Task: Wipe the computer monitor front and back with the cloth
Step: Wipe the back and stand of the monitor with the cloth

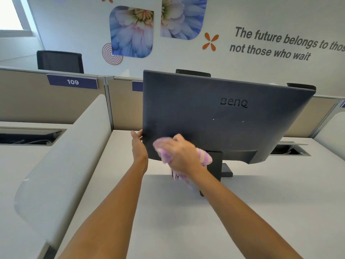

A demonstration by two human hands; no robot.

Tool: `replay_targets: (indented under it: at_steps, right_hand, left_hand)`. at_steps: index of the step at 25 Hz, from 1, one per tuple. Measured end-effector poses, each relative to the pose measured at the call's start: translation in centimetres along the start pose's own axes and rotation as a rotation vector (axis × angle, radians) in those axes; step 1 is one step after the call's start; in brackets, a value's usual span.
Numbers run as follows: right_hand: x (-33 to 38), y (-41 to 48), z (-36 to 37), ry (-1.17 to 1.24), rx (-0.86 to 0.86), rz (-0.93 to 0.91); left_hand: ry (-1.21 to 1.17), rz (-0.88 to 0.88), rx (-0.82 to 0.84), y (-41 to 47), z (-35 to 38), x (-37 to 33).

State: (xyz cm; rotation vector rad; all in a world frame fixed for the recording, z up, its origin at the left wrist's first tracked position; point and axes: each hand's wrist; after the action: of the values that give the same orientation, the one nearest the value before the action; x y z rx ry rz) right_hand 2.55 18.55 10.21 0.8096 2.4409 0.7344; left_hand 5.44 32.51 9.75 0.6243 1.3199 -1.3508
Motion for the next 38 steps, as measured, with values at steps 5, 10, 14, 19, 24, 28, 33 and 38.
replay_targets:
  at_steps: [5,10,14,19,24,28,33,38]
  right_hand:
    - [-4.5,7.2,-10.4,-0.241,-0.512,0.171]
    - [-6.4,7.8,-8.2,-0.396,-0.282,0.060]
    - [-5.7,4.4,-4.7,-0.346,-0.086,-0.120]
    - [-4.5,-1.3,-3.5,-0.220,0.417,-0.171]
    - [-2.0,-3.8,-5.0,0.327,0.474,0.479]
    - [-2.3,-5.9,-5.8,0.587,0.079,0.740]
    - [-4.1,-9.4,-6.6,0.417,0.036,0.766]
    - [-6.1,-15.3,-9.2,0.264,0.252,0.885]
  left_hand:
    - [-0.022,0.115,0.064,-0.3,1.4,-3.4]
    - [-0.038,0.168,0.083,-0.3,2.0,-4.9]
    - [-0.004,0.164,0.071,-0.4,1.9,-4.9]
    - [0.003,0.138,0.080,-0.5,2.0,-5.3]
    - [0.036,0.107,0.011,-1.0,2.5,-4.9]
    - [0.105,0.181,-0.072,-3.4,3.6,-2.5]
    - [0.304,0.157,-0.108,-6.3,6.3,2.2]
    - [0.404,0.097,-0.053,-9.4,9.6,7.3]
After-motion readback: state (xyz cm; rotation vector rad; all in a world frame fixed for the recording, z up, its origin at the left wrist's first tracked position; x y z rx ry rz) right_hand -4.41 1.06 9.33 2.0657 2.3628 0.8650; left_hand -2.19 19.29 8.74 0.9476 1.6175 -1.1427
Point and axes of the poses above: each hand's wrist, its own y-axis towards the middle knuckle, its own z-axis out of the palm, x = y × z, and after that the axes turned 15 degrees about -z, right-handed
